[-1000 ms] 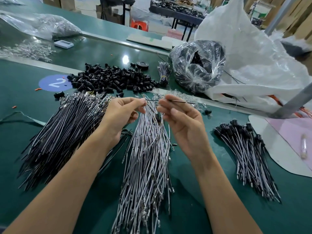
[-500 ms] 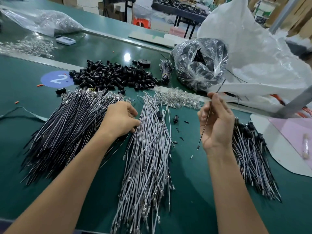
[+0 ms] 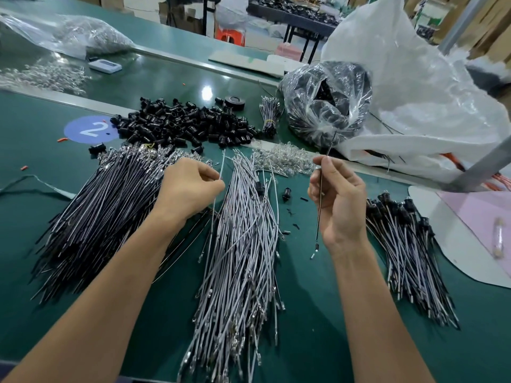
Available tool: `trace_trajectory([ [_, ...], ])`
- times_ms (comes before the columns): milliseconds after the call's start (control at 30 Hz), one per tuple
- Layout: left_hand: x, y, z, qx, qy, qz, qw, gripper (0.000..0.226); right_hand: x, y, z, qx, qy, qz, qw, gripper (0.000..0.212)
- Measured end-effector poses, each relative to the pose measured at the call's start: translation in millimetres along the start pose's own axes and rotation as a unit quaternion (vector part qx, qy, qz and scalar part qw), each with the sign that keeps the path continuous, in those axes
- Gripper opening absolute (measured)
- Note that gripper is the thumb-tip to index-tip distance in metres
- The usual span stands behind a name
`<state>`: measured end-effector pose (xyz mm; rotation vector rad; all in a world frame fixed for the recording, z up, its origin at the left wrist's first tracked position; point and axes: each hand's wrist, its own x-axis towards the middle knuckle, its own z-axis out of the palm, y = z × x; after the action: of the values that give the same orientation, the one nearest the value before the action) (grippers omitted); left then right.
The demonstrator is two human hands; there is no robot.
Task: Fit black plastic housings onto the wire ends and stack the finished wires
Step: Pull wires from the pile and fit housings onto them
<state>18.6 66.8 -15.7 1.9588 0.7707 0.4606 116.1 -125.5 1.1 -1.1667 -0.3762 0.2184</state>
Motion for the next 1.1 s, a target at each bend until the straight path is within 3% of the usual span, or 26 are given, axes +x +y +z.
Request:
trace_trajectory([
  [133, 2, 3, -1, -0.139, 0.01, -0.011, 0.99, 0.013, -2, 2, 3, -0.039, 0.002, -0.002, 0.999, 0.015],
  [333, -10, 12, 1, -0.251, -0.111, 0.035, 0.961, 0.004, -9, 13, 18, -0.109, -0.037, -0.004, 0.993, 0.01],
  [533, -21, 17, 19, -0.222, -0.137, 0.114, 0.959, 0.008, -17, 25, 34, -0.105, -0.01, 0.002, 0.994, 0.013],
  [800, -21, 13, 28, -0.212, -0.166, 0.131, 0.954, 0.01, -20, 26, 38, -0.109, 0.003, -0.022, 0.994, 0.012],
  [933, -23, 15, 26, -0.213, -0.177, 0.14, 0.951, 0.028, -19, 10, 37, -0.009, 0.025, -0.04, 0.999, 0.013],
  [1100, -17, 14, 20, -0.251, -0.101, 0.087, 0.959, 0.026, -16, -58, 8, 0.162, 0.082, -0.055, 0.982, 0.009],
])
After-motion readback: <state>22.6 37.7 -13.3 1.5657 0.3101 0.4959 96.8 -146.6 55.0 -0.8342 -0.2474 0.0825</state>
